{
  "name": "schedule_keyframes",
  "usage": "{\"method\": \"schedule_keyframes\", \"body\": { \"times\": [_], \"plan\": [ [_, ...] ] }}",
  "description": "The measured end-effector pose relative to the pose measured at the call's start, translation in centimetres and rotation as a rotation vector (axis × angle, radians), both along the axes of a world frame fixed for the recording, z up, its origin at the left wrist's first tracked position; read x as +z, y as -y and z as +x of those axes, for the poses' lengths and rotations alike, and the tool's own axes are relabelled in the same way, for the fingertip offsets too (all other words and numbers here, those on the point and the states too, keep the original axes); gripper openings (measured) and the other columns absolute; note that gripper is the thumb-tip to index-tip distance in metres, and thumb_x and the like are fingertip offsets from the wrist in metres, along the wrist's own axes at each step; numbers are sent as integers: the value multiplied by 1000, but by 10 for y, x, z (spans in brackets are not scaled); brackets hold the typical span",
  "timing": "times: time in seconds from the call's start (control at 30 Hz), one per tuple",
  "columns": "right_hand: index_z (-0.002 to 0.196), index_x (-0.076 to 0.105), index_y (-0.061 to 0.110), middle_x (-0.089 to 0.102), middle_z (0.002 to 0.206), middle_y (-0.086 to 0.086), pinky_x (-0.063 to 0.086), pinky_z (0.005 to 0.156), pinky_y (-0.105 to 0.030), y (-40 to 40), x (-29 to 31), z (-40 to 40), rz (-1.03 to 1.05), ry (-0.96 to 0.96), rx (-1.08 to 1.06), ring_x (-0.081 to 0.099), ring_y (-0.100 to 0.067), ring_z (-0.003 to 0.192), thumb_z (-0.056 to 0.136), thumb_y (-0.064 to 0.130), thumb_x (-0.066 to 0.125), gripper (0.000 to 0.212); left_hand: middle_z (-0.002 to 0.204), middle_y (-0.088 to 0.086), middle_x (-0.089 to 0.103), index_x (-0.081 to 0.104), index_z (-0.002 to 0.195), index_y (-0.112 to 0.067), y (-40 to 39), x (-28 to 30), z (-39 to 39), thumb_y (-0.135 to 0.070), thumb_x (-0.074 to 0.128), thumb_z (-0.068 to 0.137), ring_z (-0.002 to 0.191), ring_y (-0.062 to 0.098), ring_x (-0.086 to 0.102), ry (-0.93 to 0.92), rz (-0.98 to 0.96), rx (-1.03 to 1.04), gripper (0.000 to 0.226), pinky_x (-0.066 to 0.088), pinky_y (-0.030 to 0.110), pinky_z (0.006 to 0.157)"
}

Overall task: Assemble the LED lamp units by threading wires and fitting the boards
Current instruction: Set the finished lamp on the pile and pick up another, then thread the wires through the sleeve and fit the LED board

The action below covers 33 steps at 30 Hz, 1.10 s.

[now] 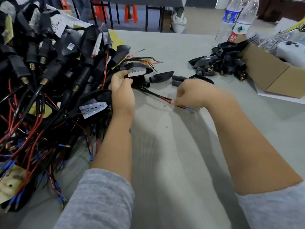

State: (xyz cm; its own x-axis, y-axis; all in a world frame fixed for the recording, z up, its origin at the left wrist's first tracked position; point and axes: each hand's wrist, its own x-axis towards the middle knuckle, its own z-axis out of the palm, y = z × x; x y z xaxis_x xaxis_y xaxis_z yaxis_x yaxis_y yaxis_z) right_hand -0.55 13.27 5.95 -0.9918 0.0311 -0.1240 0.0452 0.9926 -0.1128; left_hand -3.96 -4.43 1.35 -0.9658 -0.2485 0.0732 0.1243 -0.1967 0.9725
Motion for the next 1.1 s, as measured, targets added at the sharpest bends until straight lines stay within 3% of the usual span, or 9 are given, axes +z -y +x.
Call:
{"method": "schedule_keyframes", "body": {
  "times": [0.13, 0.33, 0.4, 0.5, 0.57, 0.73, 0.9, 1.0, 1.1],
  "plan": [
    [88, 60, 19, 63, 98, -6, 46, 79, -35, 27, -15, -8, -95, -272, -11, 58, -29, 98, 92, 42, 53, 24, 126, 10, 51, 57, 104, -23, -1, 0, -2, -5, 44, 92, 78, -6, 48, -4, -69, 33, 26, 39, 15, 73],
    [113, 62, 12, 56, 115, -13, 38, 74, -35, 72, -41, -20, -75, -366, 88, 52, -34, 111, 99, 39, 45, 34, 84, -6, 58, 66, 98, -14, 1, -5, -6, -3, 42, 88, 80, 10, 52, 33, -297, 5, 28, 42, 15, 66],
    [116, 62, 14, 55, 116, -13, 35, 72, -34, 78, -44, -20, -44, -424, 100, 51, -33, 112, 99, 36, 45, 33, 91, 1, 66, 71, 96, -10, 0, -6, -5, 2, 41, 84, 97, 17, 59, 39, -406, -14, 35, 46, 9, 76],
    [112, 62, 10, 56, 114, -13, 31, 71, -34, 87, -44, -15, -17, -520, 147, 49, -32, 110, 97, 32, 46, 31, 110, 18, 67, 69, 100, -16, 1, -4, -6, 3, 39, 82, 114, 33, 57, 69, -370, -18, 40, 47, 38, 100],
    [113, 61, 10, 57, 114, -12, 31, 70, -34, 93, -44, -14, -24, -479, 153, 51, -31, 111, 96, 28, 48, 28, 114, 22, 64, 67, 102, -21, 2, -2, -6, -1, 39, 84, 117, 37, 54, 95, -367, -9, 39, 47, 42, 100],
    [119, 55, 6, 56, 121, -12, 32, 75, -31, 94, -42, -19, 30, -433, 99, 48, -29, 116, 94, 4, 44, 27, 100, 4, 68, 72, 100, -8, 2, -1, -4, -2, 43, 88, 99, 16, 58, 69, -453, 5, 32, 41, 19, 79],
    [111, 58, 4, 56, 119, -15, 31, 74, -33, 91, -41, -21, 4, -377, 54, 49, -32, 114, 91, -1, 43, 25, 96, 17, 69, 71, 89, 0, 6, -4, -3, -10, 45, 89, 87, 26, 55, 75, -690, 90, 28, 46, 37, 85],
    [114, 53, 2, 56, 122, -17, 38, 77, -36, 92, -41, -22, -18, -350, 45, 51, -35, 114, 90, -2, 45, 25, 91, 23, 64, 60, 69, -4, 5, -3, -3, -11, 44, 89, 83, 31, 50, 103, -777, 48, 27, 41, 32, 73],
    [120, 47, 1, 58, 121, -18, 42, 78, -38, 95, -41, -23, 2, -357, 66, 57, -36, 112, 92, 0, 44, 29, 121, 23, 59, 64, 103, -1, 4, -2, -5, -14, 43, 92, 115, 35, 48, 148, -815, -20, 27, 37, 37, 101]
  ]
}}
